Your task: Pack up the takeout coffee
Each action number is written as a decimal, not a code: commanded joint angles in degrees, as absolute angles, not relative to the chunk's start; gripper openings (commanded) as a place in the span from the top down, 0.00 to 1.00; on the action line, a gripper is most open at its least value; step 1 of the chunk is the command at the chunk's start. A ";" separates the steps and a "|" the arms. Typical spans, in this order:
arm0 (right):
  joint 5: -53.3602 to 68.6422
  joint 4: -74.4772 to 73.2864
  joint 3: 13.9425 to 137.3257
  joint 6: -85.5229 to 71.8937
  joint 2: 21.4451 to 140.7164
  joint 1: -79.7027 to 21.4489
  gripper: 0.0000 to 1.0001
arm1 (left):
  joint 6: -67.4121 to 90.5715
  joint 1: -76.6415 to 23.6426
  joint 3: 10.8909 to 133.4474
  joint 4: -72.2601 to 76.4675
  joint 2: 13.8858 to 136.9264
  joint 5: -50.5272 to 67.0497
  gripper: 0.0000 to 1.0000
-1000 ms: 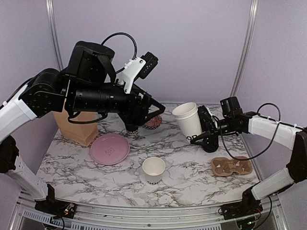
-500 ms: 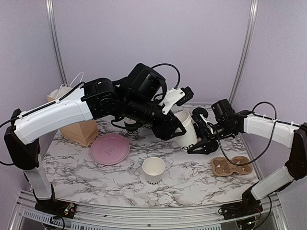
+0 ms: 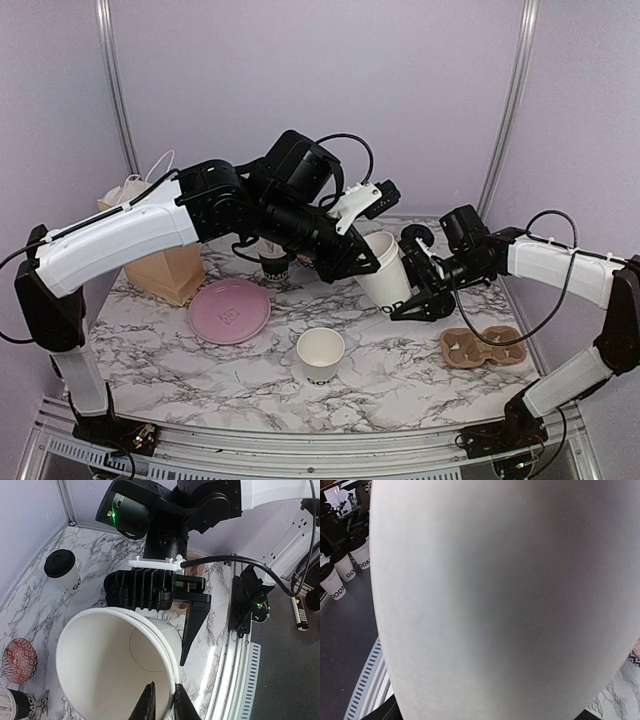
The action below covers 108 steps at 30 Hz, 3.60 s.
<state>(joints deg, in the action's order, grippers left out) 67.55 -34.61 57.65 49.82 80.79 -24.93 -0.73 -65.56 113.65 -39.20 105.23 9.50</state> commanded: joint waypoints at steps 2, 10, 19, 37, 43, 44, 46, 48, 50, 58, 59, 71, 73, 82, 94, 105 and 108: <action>67.85 -35.45 60.03 50.52 81.12 -25.45 0.27 | -1.64 -65.39 115.00 -39.44 106.43 12.32 0.92; 66.72 -35.50 60.00 49.76 79.90 -23.40 0.01 | 1.77 -65.39 110.98 -42.95 99.94 1.82 1.00; 56.93 -28.02 58.11 43.02 76.57 -17.93 0.01 | 25.16 -60.33 93.60 -59.26 82.61 -26.51 1.00; 54.44 -27.00 56.82 42.36 74.19 -17.93 0.01 | 24.27 -15.90 62.81 -56.67 73.95 -18.52 1.00; 53.97 -26.54 56.58 42.04 74.22 -17.93 0.01 | 21.91 -12.21 61.08 -54.64 75.84 -18.14 1.00; 53.90 -26.54 56.59 42.01 74.26 -17.93 0.01 | 21.49 -11.71 60.89 -54.39 76.11 -17.69 1.00; 53.80 -26.54 56.60 41.95 74.50 -17.93 0.01 | 20.83 -10.73 60.54 -54.24 76.71 -17.09 1.00; 53.83 -26.54 56.69 41.80 74.66 -17.93 0.01 | 20.17 -10.15 60.32 -54.23 77.25 -16.23 1.00; 53.77 -26.54 56.76 41.68 74.71 -17.93 0.01 | 19.81 -9.79 60.20 -54.27 77.92 -15.78 0.87; 45.41 -22.31 58.07 33.87 73.66 -17.73 0.01 | 21.07 -10.62 65.02 -57.36 74.63 -14.32 0.55; 41.98 -21.15 58.43 31.78 73.27 -17.42 0.01 | 21.73 -11.93 66.93 -58.12 72.94 -14.88 0.54; 23.11 -32.54 57.32 38.11 78.30 -14.90 0.43 | 14.01 -39.20 76.67 -44.11 67.32 -11.25 0.50; 21.81 -33.68 56.32 38.26 80.09 -14.90 0.49 | 11.69 -41.81 73.64 -38.06 67.01 -11.92 0.49; 13.13 -32.52 56.97 32.99 88.17 -14.94 0.48 | 8.88 -49.52 69.26 -30.03 73.90 -11.73 0.45; 8.68 -32.32 58.49 29.51 93.94 -14.94 0.50 | 9.35 -51.95 69.12 -29.01 77.68 -11.92 0.43; 8.69 -32.42 59.50 28.10 96.60 -14.94 0.71 | 10.10 -52.19 68.95 -29.07 77.81 -11.75 0.43; 8.97 -32.55 59.50 27.98 96.03 -14.94 0.73 | 10.26 -52.21 68.74 -28.99 77.83 -11.76 0.43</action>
